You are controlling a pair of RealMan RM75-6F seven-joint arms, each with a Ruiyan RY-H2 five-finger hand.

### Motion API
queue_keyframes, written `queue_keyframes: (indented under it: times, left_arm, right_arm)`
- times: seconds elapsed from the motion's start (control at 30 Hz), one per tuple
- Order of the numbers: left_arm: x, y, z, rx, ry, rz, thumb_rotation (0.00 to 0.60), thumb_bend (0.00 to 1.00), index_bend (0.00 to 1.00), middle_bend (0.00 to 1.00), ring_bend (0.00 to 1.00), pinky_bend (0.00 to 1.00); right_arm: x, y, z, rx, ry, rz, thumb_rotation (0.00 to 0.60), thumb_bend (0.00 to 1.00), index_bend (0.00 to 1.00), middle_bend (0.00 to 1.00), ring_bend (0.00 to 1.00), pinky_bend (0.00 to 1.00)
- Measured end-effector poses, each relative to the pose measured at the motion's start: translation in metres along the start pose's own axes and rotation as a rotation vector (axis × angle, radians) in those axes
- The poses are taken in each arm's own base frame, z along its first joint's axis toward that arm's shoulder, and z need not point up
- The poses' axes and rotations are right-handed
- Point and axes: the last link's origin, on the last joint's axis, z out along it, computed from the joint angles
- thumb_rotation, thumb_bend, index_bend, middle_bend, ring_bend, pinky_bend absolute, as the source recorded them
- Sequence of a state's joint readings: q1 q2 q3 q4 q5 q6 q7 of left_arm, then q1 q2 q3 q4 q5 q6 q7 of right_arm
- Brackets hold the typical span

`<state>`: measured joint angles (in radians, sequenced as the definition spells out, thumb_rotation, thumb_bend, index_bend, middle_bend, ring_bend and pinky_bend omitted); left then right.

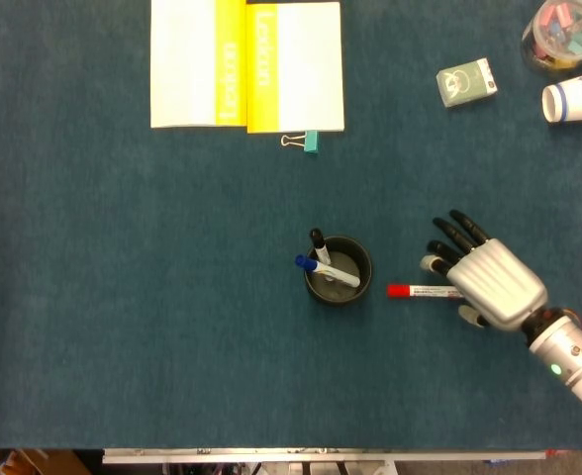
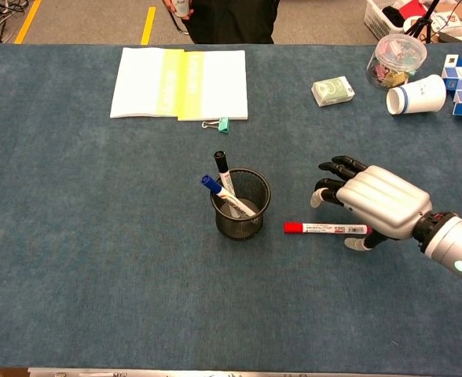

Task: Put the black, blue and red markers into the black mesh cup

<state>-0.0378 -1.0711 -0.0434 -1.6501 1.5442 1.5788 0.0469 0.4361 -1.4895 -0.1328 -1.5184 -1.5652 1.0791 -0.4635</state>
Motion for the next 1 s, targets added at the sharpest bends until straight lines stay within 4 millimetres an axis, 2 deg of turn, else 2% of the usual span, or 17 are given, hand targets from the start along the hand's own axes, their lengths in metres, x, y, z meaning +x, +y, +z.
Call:
queue_keyframes:
  times: [0.3, 0.57, 0.77, 1.0]
  left_arm:
    - [0.001, -0.002, -0.001, 0.008, 0.002, 0.003, 0.600, 0.36, 0.30, 0.20, 0.20, 0.10]
    - [0.001, -0.003, -0.002, 0.012, 0.003, 0.004, 0.600, 0.36, 0.31, 0.20, 0.20, 0.10]
    - [0.002, -0.004, -0.002, 0.016, 0.006, 0.007, 0.600, 0.36, 0.31, 0.20, 0.20, 0.10]
    - [0.002, -0.003, -0.003, 0.011, 0.004, 0.008, 0.600, 0.36, 0.31, 0.20, 0.20, 0.10]
  right_arm:
    - [-0.004, 0.008, 0.014, -0.031, 0.021, -0.035, 0.600, 0.13, 0.32, 0.26, 0.06, 0.00]
    - [0.000, 0.006, 0.023, -0.027, 0.036, -0.042, 0.600, 0.13, 0.32, 0.26, 0.06, 0.00]
    - [0.005, -0.005, 0.020, 0.011, 0.022, 0.037, 0.600, 0.15, 0.33, 0.27, 0.06, 0.00]
    - [0.007, -0.021, 0.026, 0.050, 0.022, 0.077, 0.600, 0.24, 0.43, 0.29, 0.06, 0.00]
